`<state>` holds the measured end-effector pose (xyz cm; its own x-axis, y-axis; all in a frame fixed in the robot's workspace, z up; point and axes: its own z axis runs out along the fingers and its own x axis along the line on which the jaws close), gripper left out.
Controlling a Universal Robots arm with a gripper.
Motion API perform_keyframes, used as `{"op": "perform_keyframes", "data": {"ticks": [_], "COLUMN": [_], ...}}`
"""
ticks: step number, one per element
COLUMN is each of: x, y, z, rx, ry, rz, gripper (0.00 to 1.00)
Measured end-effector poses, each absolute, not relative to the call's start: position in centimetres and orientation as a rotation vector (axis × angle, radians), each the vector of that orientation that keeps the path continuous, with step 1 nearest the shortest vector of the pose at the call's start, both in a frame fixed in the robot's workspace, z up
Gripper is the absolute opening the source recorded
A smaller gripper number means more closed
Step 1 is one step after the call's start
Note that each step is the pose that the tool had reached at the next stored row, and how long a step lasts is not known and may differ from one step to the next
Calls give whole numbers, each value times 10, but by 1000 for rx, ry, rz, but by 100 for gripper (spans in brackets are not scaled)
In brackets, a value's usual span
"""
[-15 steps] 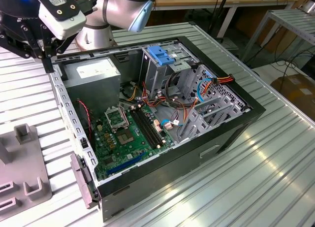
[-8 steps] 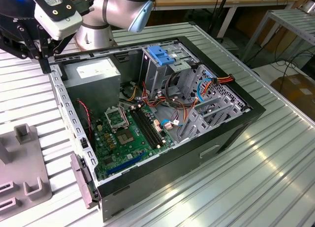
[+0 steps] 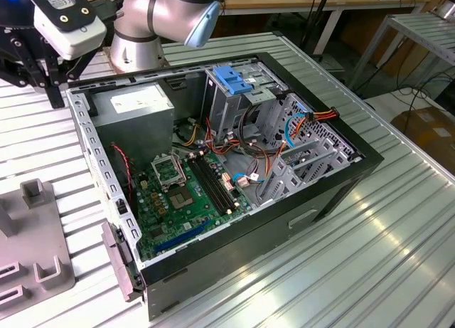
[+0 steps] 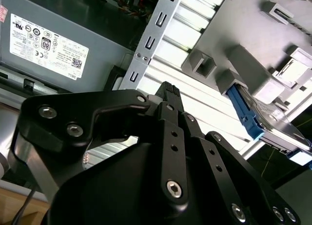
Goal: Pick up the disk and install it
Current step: 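Reach for the disk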
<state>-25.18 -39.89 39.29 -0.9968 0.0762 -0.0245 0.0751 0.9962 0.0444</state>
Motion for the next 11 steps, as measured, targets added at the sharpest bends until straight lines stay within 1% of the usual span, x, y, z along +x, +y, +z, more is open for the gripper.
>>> {"op": "perform_keyframes", "data": {"ticks": [11], "x": [-264], "y": [-399], "z": [393], "rx": [118], "ry": [3112], "rz": [68], "gripper": [10]}}
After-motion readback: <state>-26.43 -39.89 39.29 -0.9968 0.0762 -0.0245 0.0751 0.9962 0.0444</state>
